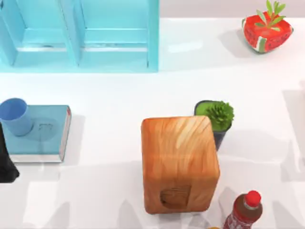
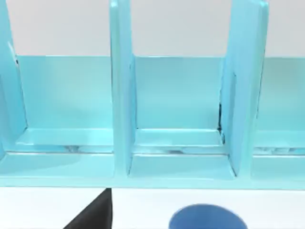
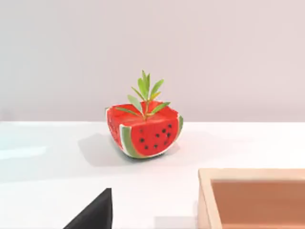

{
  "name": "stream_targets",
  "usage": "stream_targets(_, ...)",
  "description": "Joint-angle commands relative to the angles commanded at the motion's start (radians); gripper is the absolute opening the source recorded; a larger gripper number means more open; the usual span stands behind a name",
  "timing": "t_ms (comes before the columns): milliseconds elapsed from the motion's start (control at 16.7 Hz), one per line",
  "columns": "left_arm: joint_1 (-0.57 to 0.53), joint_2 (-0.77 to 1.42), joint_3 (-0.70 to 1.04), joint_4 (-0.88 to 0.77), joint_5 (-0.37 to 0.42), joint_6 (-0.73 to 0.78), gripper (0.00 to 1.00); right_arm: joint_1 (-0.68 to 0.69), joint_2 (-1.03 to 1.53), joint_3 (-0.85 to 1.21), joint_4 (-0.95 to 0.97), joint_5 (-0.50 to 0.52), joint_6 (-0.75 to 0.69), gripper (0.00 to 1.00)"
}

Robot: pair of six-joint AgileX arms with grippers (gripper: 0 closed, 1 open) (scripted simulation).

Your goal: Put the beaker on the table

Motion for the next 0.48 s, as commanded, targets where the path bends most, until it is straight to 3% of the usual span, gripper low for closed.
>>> stream_targets(240,-0.006,0.031,0.031,-0.028,0.002,0.0,1.0,0.0,0.0,0.0,0.0,0.0,0.0,1.0)
stream_targets(480,-0.03,0.22,0.218,-0.195,0.008,-0.003,1.0,0.0,0.0,0.0,0.0,0.0,0.0,1.0)
